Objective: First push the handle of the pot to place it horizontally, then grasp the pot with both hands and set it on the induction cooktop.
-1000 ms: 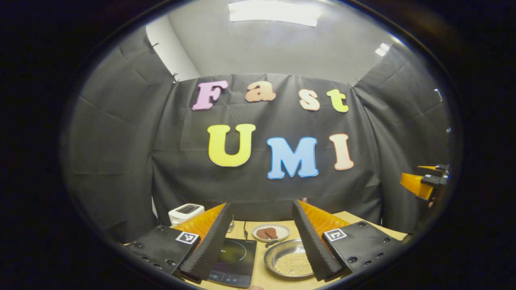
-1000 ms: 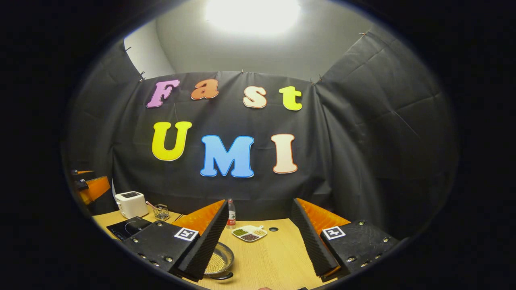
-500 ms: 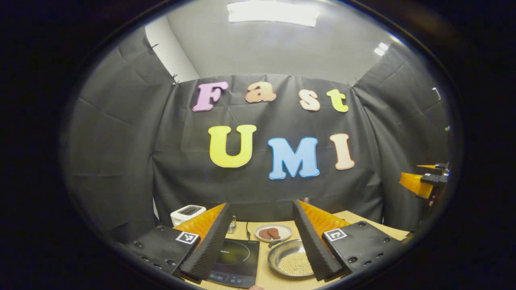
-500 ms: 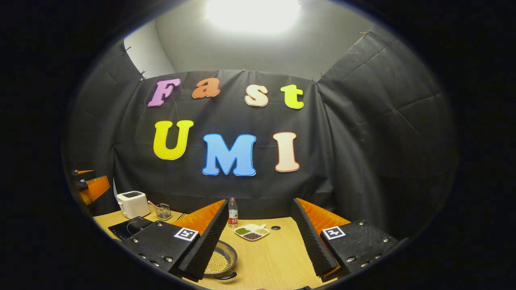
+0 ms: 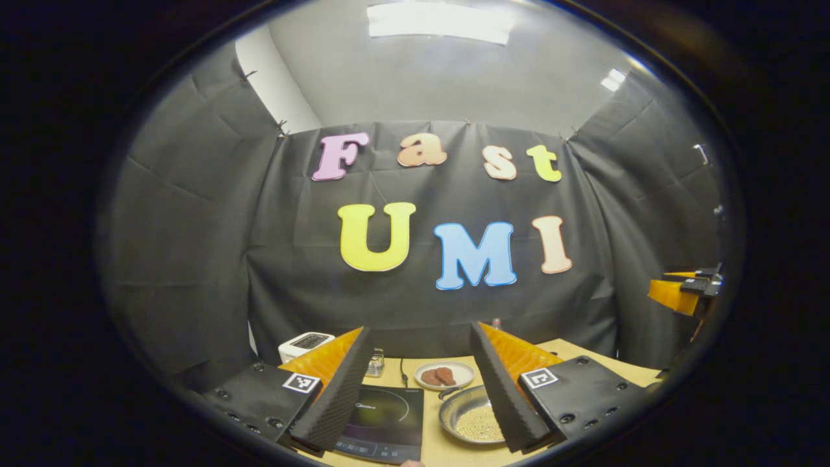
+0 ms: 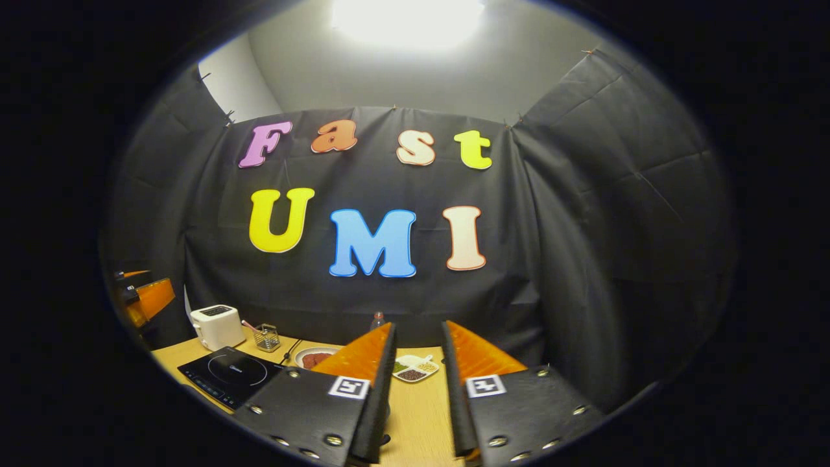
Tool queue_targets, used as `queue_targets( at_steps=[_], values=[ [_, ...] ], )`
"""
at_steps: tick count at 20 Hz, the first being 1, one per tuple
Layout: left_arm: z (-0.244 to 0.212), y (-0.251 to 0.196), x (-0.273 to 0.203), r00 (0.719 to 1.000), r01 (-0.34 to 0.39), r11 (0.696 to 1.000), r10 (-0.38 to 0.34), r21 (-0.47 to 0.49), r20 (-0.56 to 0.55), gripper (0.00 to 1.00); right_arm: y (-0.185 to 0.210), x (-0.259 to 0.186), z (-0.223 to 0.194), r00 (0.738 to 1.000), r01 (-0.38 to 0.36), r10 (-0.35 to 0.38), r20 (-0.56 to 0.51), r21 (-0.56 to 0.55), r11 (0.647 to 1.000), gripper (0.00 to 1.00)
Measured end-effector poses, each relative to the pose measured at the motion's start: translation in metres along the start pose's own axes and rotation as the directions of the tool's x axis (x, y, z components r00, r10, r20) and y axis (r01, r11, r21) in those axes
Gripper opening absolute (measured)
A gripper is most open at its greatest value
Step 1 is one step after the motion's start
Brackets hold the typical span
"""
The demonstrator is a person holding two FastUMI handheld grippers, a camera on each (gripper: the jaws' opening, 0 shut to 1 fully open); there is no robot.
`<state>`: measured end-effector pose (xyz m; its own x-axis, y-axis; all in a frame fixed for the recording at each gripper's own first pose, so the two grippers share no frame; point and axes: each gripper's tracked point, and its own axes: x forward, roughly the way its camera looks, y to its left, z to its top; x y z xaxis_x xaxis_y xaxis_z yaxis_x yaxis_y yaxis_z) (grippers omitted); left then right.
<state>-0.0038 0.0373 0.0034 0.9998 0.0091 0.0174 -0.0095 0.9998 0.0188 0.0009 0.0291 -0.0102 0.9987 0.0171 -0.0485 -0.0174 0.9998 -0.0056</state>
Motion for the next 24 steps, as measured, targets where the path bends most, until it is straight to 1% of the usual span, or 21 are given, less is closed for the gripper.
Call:
queue_targets(
  at_steps=[1,2,3,4,5,7,9,11,15,16,17,18,19,20,21,22,23,24],
  values=[
    [0.0,0.003,0.0,1.0,0.001,1.0,-0.001,0.002,0.003,0.97,0.008,0.0,0.0,1.0,-0.011,0.011,-0.007,0.005,1.0,0.36],
    [0.001,0.006,0.001,1.0,0.002,1.0,-0.002,0.001,0.005,1.0,0.013,0.0,-0.002,1.0,-0.022,0.023,-0.014,0.006,1.0,0.36],
    [0.001,0.009,0.001,1.0,0.004,1.0,-0.004,0.0,0.006,1.0,0.017,0.002,-0.006,0.999,-0.029,0.029,-0.023,0.004,1.0,0.36],
    [0.001,0.012,0.002,1.0,0.003,1.0,-0.003,0.001,0.007,1.0,0.017,-0.007,-0.004,1.0,-0.002,0.002,-0.006,0.008,1.0,0.38],
    [0.002,0.016,0.001,1.0,0.001,1.0,-0.001,0.001,0.009,1.0,0.014,-0.003,0.002,1.0,-0.005,0.005,0.0,0.017,1.0,0.03],
    [0.002,0.023,0.002,1.0,0.006,1.0,-0.005,-0.006,0.014,0.97,0.034,-0.004,-0.005,0.999,-0.043,0.044,-0.024,0.013,0.999,0.05],
    [0.001,0.029,0.003,1.0,0.015,1.0,-0.015,-0.009,0.017,0.97,0.05,-0.005,-0.011,0.994,-0.092,0.092,-0.05,-0.004,0.996,0.05],
    [0.0,0.037,0.004,1.0,0.022,1.0,-0.022,-0.011,0.019,0.97,0.067,-0.008,-0.023,0.985,-0.144,0.143,-0.095,-0.003,0.99,0.05],
    [-0.009,0.048,0.004,0.999,0.04,0.999,-0.04,-0.015,0.013,0.97,0.095,-0.015,-0.052,0.961,-0.213,0.206,-0.183,-0.02,0.977,0.04],
    [-0.009,0.054,0.004,0.999,0.031,1.0,-0.03,-0.007,0.009,0.97,0.101,-0.016,-0.057,0.953,-0.236,0.227,-0.202,-0.024,0.971,0.04],
    [-0.008,0.056,0.004,1.0,0.026,1.0,-0.026,-0.006,0.017,0.92,0.106,-0.016,-0.064,0.945,-0.254,0.242,-0.221,-0.028,0.967,0.04],
    [-0.006,0.058,0.005,0.999,0.023,1.0,-0.023,-0.007,0.022,1.0,0.109,-0.015,-0.073,0.934,-0.274,0.258,-0.246,-0.031,0.961,0.04],
    [-0.009,0.06,0.006,1.0,0.019,1.0,-0.019,-0.005,0.019,1.0,0.113,-0.014,-0.082,0.922,-0.293,0.274,-0.274,-0.03,0.956,0.04],
    [-0.012,0.062,0.009,1.0,0.013,1.0,-0.013,-0.001,0.01,0.97,0.117,-0.013,-0.091,0.907,-0.316,0.293,-0.302,-0.028,0.948,0.04],
    [-0.017,0.064,0.01,1.0,0.006,1.0,-0.006,0.002,-0.002,0.97,0.122,-0.013,-0.1,0.887,-0.345,0.318,-0.334,-0.023,0.938,0.03],
    [-0.019,0.065,0.013,1.0,-0.002,1.0,0.002,0.002,-0.009,0.92,0.125,-0.012,-0.111,0.867,-0.372,0.34,-0.365,-0.019,0.928,0.04],
    [-0.02,0.066,0.018,1.0,-0.009,1.0,0.009,0.0,-0.012,0.97,0.128,-0.012,-0.122,0.843,-0.402,0.364,-0.397,-0.015,0.915,0.03],
    [-0.021,0.066,0.022,1.0,-0.018,1.0,0.018,-0.001,-0.013,0.97,0.131,-0.014,-0.135,0.814,-0.435,0.389,-0.432,-0.01,0.9,0.04]
  ],
)
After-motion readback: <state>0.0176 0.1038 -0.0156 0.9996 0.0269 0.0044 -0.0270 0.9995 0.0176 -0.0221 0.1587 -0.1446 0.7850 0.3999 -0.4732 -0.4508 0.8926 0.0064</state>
